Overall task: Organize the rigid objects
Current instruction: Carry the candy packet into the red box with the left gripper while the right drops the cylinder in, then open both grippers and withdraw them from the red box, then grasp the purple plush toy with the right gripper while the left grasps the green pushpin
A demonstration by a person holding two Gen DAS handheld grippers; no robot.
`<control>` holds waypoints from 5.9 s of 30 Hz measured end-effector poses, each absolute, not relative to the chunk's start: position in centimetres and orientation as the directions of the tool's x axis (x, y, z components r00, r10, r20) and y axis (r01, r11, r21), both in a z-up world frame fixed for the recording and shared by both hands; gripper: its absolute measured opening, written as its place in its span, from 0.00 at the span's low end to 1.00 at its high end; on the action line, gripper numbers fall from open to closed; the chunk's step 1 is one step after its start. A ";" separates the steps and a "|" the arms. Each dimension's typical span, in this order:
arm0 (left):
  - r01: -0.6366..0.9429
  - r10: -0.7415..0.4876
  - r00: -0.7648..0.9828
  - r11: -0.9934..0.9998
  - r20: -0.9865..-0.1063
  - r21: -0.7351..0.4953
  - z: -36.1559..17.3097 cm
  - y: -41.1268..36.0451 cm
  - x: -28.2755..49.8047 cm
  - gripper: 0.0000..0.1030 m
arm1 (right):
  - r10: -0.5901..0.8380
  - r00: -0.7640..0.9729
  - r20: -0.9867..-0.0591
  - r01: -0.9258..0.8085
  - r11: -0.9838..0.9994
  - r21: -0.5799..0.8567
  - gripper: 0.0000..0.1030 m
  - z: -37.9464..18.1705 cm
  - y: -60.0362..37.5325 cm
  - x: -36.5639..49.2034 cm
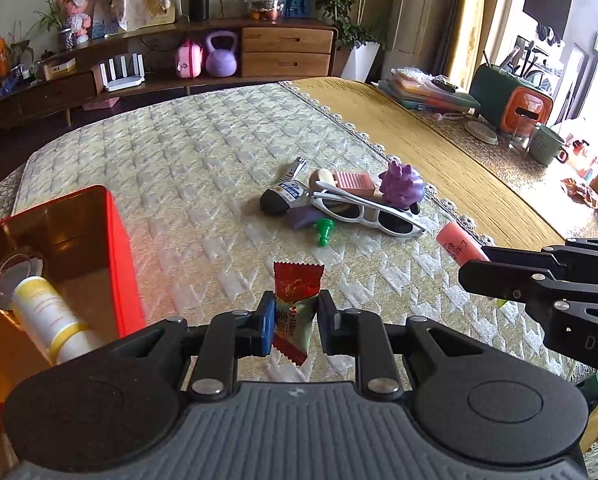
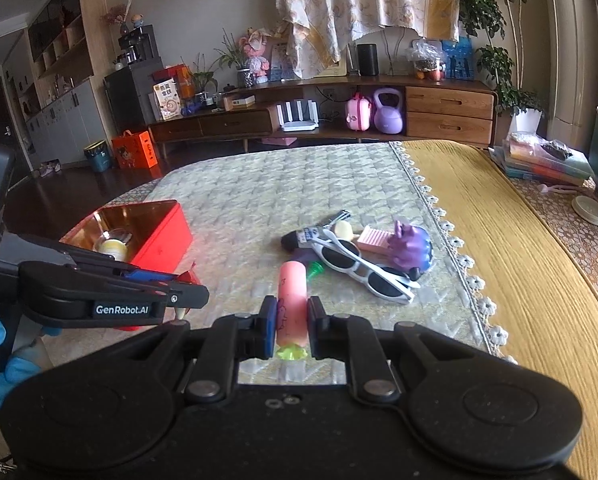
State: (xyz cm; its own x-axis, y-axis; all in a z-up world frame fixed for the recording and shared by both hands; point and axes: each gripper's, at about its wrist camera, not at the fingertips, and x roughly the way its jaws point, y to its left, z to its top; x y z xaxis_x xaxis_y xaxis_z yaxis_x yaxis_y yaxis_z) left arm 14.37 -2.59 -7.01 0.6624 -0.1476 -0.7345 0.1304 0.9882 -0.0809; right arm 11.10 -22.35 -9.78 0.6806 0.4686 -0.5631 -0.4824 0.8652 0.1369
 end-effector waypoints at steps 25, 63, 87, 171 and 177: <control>-0.108 0.056 0.680 0.994 -0.731 -0.024 -3.9 12.9 10.5 0.20 | 0.628 0.555 -0.545 -0.678 0.721 0.140 0.15 -5.9 -7.9 12.2; -0.149 0.082 0.527 0.989 -0.846 0.003 -9.9 17.8 15.4 0.20 | 0.508 0.443 -0.739 -0.750 0.662 0.005 0.15 -13.6 4.4 18.3; -0.183 0.110 0.527 0.983 -0.842 0.014 -8.9 17.2 14.0 0.53 | 0.601 0.448 -0.662 -0.714 0.686 0.140 0.30 -9.4 -1.6 15.1; 0.044 -0.070 0.670 0.998 -0.739 -0.055 -11.5 -6.9 22.4 0.81 | 0.370 0.681 -0.632 -0.349 0.923 0.164 0.91 -13.2 -27.6 24.9; 0.065 -0.077 0.665 0.997 -0.743 -0.045 -12.6 -7.5 23.3 0.81 | 0.366 0.667 -0.649 -0.347 0.924 0.164 0.82 -14.4 -27.0 26.4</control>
State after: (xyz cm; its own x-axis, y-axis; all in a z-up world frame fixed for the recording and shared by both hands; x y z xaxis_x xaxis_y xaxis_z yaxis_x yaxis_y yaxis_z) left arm 23.32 -7.50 -12.61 0.6646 -0.0766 -0.7433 0.0648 0.9969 -0.0449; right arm 26.40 -27.02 -14.41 0.6673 0.3656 -0.6489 -0.3469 0.9235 0.1635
